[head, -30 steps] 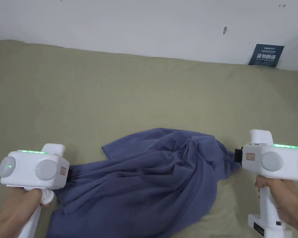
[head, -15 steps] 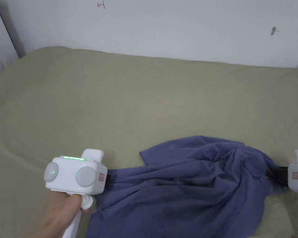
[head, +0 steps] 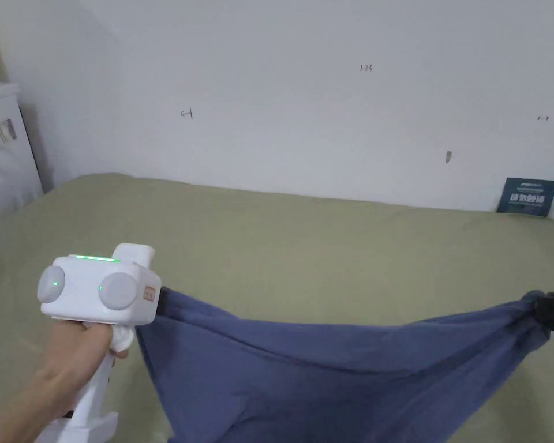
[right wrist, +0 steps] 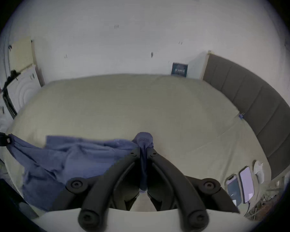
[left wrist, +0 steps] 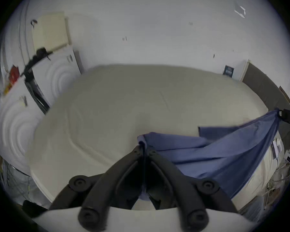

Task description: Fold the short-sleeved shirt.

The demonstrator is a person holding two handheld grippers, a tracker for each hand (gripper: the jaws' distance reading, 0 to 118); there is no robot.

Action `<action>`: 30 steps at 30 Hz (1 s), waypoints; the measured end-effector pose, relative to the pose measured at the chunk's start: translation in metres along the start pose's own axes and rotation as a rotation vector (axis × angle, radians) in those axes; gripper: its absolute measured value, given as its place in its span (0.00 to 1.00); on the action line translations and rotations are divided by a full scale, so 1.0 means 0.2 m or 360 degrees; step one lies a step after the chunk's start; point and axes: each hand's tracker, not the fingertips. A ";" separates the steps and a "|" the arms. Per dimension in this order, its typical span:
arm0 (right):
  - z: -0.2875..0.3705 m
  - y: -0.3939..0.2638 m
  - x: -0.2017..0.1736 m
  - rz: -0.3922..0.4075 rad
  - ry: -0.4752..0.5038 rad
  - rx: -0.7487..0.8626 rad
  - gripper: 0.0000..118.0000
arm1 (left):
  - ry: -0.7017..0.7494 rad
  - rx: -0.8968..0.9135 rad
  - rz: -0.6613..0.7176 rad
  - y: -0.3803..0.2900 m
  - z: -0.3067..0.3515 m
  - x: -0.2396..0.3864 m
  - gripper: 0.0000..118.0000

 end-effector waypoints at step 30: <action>-0.18 1.13 0.01 0.0002 -0.0318 0.0499 0.05 | 0.0377 0.0570 0.0029 1.39 0.00 0.25 0.02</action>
